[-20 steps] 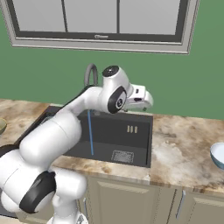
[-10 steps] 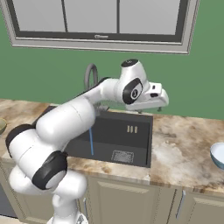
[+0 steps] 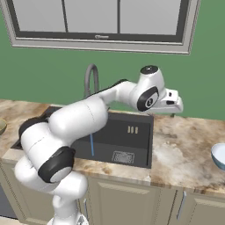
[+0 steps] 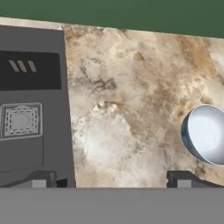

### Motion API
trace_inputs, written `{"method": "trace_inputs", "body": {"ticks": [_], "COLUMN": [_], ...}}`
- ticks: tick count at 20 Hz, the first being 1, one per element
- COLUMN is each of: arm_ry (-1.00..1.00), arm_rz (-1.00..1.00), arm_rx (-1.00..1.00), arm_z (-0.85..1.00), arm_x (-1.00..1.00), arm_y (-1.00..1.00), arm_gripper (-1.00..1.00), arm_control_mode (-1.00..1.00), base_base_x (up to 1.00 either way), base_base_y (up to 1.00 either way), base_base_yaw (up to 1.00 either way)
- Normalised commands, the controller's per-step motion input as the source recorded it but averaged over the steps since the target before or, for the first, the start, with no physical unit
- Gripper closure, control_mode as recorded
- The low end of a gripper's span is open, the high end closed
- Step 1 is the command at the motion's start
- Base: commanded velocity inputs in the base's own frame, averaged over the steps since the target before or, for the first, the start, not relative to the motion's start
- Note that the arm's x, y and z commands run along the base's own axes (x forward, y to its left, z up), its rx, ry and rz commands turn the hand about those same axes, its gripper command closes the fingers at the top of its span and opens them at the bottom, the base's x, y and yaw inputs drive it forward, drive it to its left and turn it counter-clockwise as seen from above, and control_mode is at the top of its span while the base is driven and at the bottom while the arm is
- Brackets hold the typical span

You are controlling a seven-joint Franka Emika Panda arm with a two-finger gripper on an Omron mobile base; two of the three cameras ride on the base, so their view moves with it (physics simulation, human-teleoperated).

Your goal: Rinse each bowl for a few seconds and place them down in the sink or on the counter.

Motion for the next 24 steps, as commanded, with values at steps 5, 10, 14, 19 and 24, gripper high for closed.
{"method": "trace_inputs", "body": {"ticks": [5,10,14,19,24], "arm_ry": [-0.04,0.00,0.00,0.00,0.00], "arm_rz": [0.00,0.00,-0.02,-0.05,-0.06], "arm_rx": [-0.01,0.00,0.00,0.00,0.00], "arm_z": [-0.19,-0.09,-0.07,-0.01,0.00], "arm_x": [-0.06,-0.01,-0.18,-0.32,-0.24], "arm_y": [-0.32,-0.44,-0.38,-0.29,-0.15], "arm_gripper": [-1.00,-1.00,-1.00,-1.00,-1.00], "arm_control_mode": [-1.00,-1.00,-1.00,-1.00,-1.00], "base_base_x": [0.00,0.00,0.00,0.00,0.00], "base_base_y": [0.00,0.00,0.00,0.00,0.00], "base_base_yaw": [0.00,0.00,0.00,0.00,0.00]}}
